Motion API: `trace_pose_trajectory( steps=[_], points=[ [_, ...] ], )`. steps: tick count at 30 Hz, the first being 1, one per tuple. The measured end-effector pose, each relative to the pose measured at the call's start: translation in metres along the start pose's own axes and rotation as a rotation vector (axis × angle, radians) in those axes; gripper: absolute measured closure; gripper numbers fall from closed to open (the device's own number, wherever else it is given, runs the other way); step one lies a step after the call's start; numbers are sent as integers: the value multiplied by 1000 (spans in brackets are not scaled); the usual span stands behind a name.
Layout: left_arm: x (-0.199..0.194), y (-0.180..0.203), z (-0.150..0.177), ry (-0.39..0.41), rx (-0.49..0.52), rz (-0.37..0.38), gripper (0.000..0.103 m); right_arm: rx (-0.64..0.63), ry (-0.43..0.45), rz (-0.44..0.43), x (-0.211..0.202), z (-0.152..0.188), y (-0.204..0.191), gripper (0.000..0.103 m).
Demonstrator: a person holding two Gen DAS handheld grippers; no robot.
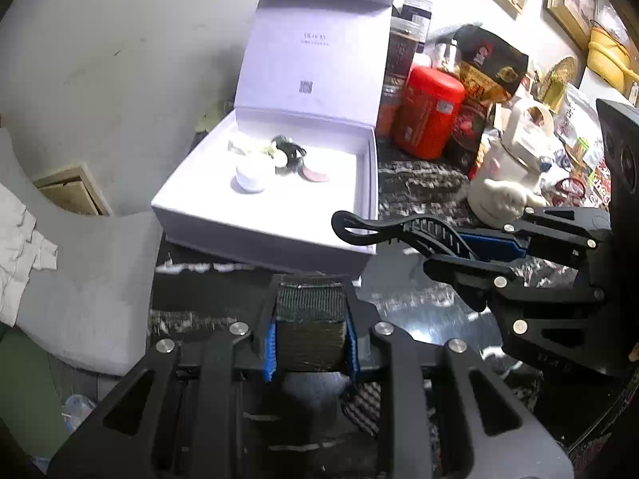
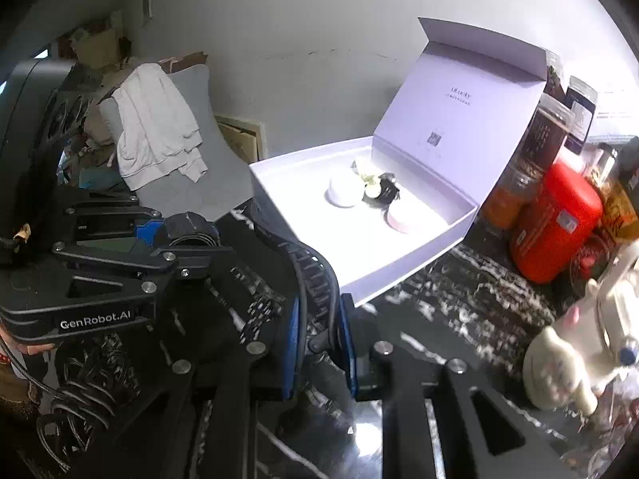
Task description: Organize objects
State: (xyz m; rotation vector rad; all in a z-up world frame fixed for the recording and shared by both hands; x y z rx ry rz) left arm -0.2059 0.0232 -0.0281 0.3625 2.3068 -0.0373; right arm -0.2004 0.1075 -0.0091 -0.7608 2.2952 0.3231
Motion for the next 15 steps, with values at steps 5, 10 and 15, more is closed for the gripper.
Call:
trace_pose_trajectory(
  steps=[5,10,15],
  points=[
    [12,-11,-23,17,-14,1,79,-2,24,17,7,-21,10,84],
    [26,-24,-49,49,-30,-42,79,9,25,47,21,-36,24,84],
    [42,-31,-66,49,-50,-34,79,39,36,61,33,-48,41,84]
  ],
)
Point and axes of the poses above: each gripper's, at about its wrist camera, not at the fingertips, and x roughly the way its jaws point, y to its right, z to its underside, the point moved 10 cm from there along x, roughly the way its jaws point, and after that the axes turned 3 degrees about y, right-handed, at the moved point
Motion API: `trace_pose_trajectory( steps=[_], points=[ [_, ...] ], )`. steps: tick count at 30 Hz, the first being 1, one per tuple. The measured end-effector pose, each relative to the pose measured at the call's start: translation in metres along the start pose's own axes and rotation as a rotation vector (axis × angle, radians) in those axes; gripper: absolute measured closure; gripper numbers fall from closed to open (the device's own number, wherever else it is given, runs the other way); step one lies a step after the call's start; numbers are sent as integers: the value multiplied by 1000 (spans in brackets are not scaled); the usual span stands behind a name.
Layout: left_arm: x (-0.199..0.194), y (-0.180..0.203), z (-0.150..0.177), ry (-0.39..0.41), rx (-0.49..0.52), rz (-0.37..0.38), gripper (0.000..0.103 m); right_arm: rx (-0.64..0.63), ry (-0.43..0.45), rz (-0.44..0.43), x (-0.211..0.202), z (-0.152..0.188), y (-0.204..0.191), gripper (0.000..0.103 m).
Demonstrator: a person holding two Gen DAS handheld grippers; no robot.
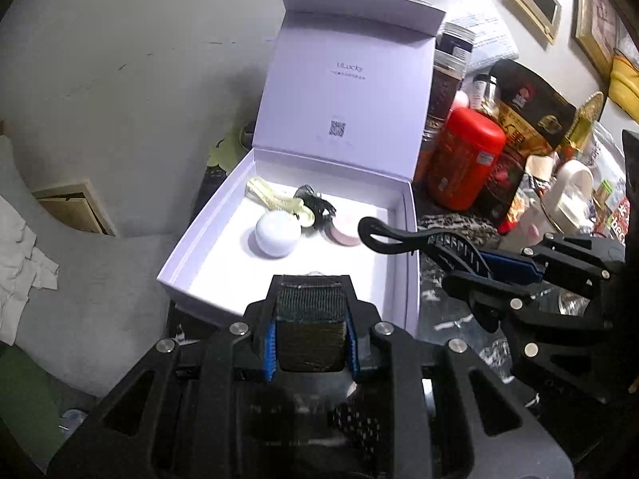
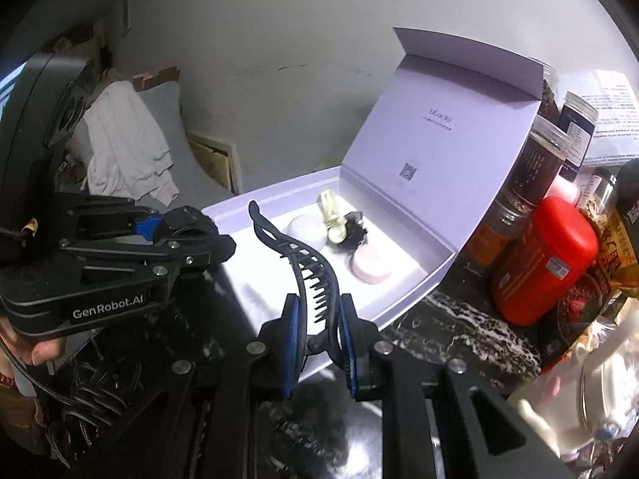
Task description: Organize objects
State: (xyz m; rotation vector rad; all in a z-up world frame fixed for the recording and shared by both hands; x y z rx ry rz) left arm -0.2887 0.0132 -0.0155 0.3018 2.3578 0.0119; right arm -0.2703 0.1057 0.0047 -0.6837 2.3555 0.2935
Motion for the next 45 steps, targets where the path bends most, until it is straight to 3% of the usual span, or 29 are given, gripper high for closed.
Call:
trace_pose_trajectory(
  steps=[13,26,36,45],
  points=[
    [47,1,-47,22,22,11,79,88,7,15,37,-30,41,84],
    [84,-17,-80,30,25,-43,79,74,3,26,71,-60,57,84],
    [126,-36,-85,-12,32,-79,79,82,-49,31,120,-64,76,84],
    [153,-40,-76,-64,33,-40,79,103,-100,64,143,-42,90,84]
  ],
)
Point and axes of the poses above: each gripper's, at about its wrist camera, not at the fingertips, and x roughly the way its jaws point, y to its right, z to its underside, the point moved 10 cm from there along x, roughly the way its jaws point, and after that the axes turned 3 degrees about y, right-handed, at the moved point
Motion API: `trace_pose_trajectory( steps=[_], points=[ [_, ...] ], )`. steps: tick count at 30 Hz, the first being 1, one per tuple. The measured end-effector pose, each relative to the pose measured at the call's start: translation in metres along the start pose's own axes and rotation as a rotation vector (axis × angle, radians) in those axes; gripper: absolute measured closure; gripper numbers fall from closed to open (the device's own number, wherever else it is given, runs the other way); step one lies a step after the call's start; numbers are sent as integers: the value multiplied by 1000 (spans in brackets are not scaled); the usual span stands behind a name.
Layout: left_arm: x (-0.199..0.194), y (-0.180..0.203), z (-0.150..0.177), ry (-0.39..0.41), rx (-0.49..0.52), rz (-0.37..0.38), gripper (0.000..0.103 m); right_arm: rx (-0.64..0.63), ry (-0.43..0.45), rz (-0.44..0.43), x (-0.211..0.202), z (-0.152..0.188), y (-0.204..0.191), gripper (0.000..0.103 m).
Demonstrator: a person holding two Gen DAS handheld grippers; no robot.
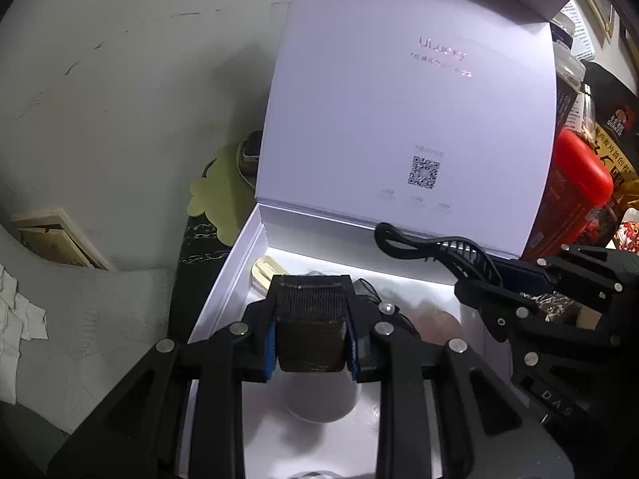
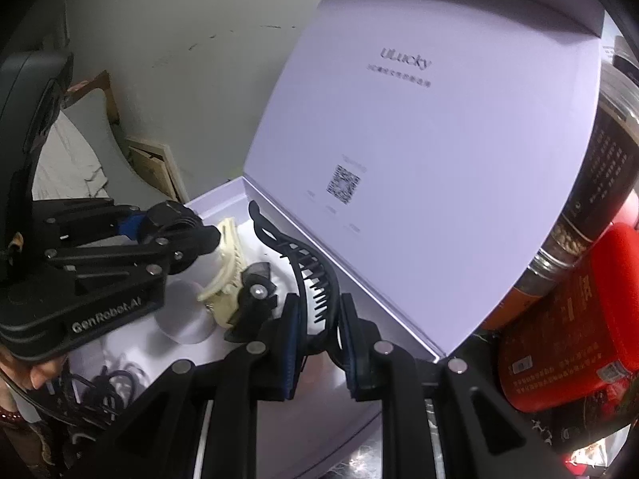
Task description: Organize objects
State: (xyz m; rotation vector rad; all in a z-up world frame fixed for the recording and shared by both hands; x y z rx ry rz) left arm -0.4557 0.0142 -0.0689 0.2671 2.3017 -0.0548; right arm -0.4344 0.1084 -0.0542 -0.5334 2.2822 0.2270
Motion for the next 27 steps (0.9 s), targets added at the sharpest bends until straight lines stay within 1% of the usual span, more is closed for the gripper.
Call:
trace_pose_trajectory(
  steps=[4,12,17,18,23,24,27],
  points=[
    [6,-2,1,-15,5,-6,79,0,-5,-14,5,3,-1,84],
    [21,-3,8,-57,6,-4,79,0,-12,-10,14,9,1,84],
    [23,-2,13,-79,24,-4,79,-4,-36,-25,21,15,-2,84],
    [24,-3,14,-84,21,-6,79,-3,-40,-26,22,13,-6,84],
    [28,-9,18,-104,-11,11,79,8,-48,-16,25,17,-1,84],
    [29,-11,19,-107,-15,10,79,9,-51,-13,26,19,0,84],
    [32,-18,24,-130,-22,-30,79,11,-68,-13,32,21,4,84]
  ],
)
Point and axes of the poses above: each gripper's, at about its wrist camera, not at the fingertips, and x roughly the way its jaws point, y to its right, z to its underside, the point moved 10 cm from there along x, roughly the way its jaws point, and after that the axes turned 3 degrees about y, right-handed, at the moved point
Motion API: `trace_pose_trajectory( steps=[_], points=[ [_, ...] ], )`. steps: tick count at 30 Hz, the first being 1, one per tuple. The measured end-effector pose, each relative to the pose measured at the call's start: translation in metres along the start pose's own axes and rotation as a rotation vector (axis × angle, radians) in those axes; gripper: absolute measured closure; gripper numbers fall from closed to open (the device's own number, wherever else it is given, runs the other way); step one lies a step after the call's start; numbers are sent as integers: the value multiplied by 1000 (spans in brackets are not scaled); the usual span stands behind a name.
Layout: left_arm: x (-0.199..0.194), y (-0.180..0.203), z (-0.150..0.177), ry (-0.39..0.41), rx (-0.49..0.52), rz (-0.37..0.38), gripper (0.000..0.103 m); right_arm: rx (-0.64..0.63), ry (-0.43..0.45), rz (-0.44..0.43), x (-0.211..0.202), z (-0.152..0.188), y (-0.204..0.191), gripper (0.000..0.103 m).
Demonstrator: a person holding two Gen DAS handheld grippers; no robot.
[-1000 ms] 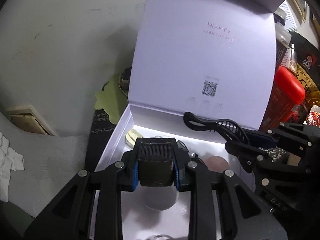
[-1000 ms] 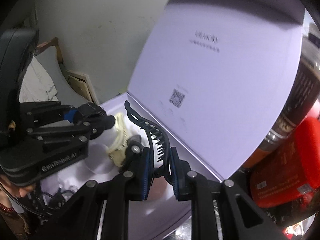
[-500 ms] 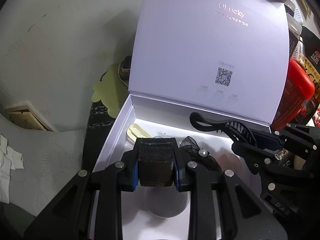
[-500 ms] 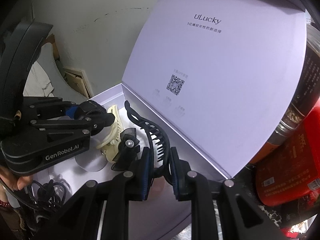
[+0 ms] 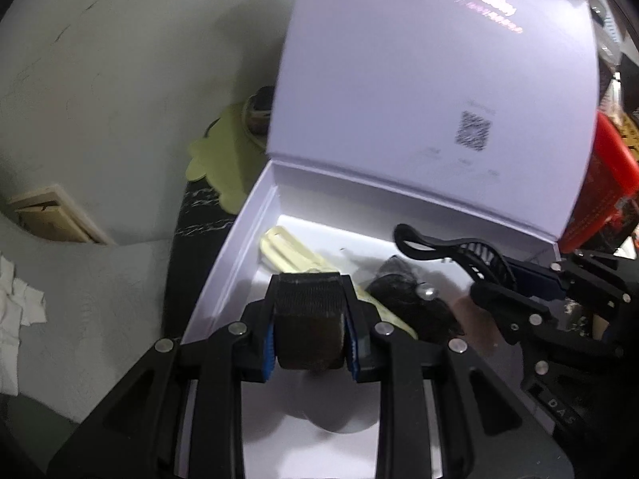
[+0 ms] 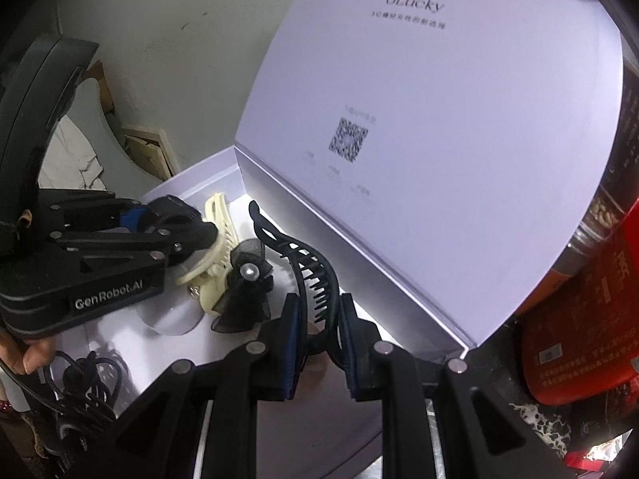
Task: Organize objects
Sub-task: 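Open the left gripper to drop the hair band while the right releases the banana clip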
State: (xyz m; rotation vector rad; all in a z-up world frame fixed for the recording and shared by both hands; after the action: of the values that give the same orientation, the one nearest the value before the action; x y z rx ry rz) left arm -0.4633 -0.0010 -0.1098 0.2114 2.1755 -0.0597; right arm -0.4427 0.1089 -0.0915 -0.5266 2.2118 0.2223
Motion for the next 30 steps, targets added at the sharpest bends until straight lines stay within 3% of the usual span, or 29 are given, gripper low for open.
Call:
trace_pose_trajectory(
  steps=[9,11,17,23,30],
  points=[
    [3,-8,5,-19,-13,8,76,19,-7,3,8,2,2,83],
    [2,-9,6,-17,-13,8,75,21,-7,6,7,3,3,76],
    [-8,-14,7,8,5,-36,61,3,-4,32,17,-2,-14,70],
    [-21,-14,5,30,6,-21,50,-13,33,46,5,-9,-22,70],
    [-37,5,-15,72,20,-62,47,0,60,75,-14,-15,-12,67]
  ],
)
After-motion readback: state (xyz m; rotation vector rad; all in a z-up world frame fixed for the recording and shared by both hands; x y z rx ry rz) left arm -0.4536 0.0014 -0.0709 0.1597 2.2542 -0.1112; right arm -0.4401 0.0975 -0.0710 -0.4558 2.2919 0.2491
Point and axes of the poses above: each gripper's, at about its wrist camera, not at the fingertips, and x roughly the way its jaws point, y to its right, z to its underside, the point moved 10 cm from there along x, roughly the way its jaws point, and after that the axes turned 3 degrees about y, right-handed, at the moved point
